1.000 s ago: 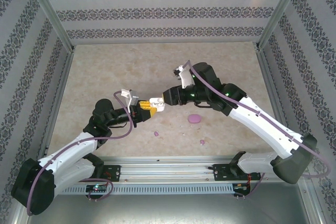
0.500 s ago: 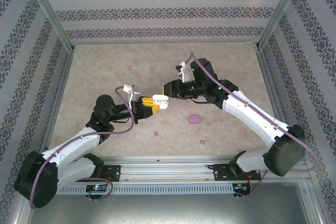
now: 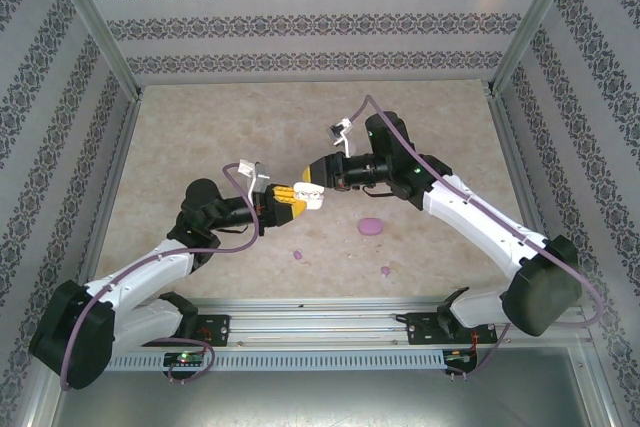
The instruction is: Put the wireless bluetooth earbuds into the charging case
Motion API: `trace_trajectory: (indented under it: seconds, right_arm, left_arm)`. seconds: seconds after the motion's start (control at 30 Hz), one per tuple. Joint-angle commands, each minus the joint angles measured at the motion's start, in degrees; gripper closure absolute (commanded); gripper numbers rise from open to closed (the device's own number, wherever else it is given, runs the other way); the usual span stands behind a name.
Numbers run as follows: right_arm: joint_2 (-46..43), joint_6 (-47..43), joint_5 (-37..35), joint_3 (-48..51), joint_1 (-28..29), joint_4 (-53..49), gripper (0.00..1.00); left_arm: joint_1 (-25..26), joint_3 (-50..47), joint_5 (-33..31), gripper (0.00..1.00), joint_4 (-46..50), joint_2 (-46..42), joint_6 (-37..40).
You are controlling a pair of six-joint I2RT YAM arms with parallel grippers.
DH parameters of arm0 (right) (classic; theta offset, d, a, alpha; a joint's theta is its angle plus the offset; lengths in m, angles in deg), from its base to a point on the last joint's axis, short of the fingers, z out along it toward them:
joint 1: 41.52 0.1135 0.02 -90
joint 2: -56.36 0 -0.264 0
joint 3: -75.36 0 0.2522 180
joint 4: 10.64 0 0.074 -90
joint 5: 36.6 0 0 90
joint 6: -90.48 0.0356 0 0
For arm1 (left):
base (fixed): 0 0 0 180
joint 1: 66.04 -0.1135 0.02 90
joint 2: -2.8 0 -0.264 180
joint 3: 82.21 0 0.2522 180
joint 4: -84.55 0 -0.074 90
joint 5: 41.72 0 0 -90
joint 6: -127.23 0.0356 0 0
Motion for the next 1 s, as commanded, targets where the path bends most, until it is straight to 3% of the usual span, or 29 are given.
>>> trace_trajectory:
  seconds: [0.0, 0.2, 0.33, 0.53, 0.7, 0.97]
  right_arm:
    - [-3.7, -2.4, 6.7, 0.7, 0.5, -0.2, 0.72]
    - [-8.1, -4.7, 7.9, -0.1, 0.1, -3.0, 0.7]
    - [-10.2, -8.4, 3.6, -0.9, -1.0, -10.0, 0.68]
    - [-11.6, -9.7, -14.5, -0.1, -5.7, -22.8, 0.67]
    - [-9.5, -10.2, -29.3, 2.2, -7.3, -31.9, 0.6]
    - [-0.6, -14.3, -37.4, 5.2, -7.3, -36.5, 0.5]
  left_arm:
    - [0.4, 1.6, -2.8, 1.0, -2.3, 0.6, -0.8]
    - [0.2, 1.2, -4.6, 1.0, -0.8, 0.8, -1.4]
    - [0.1, 0.8, -4.9, 1.0, -1.4, 0.8, -2.1]
    - [-1.5, 1.0, -7.7, 1.0, 0.9, 1.3, -5.8]
    - [-7.2, 2.9, -10.7, 1.0, 10.2, 3.9, -9.5]
    - [-17.6, 8.4, -6.0, 1.0, 13.1, 19.1, -11.2]
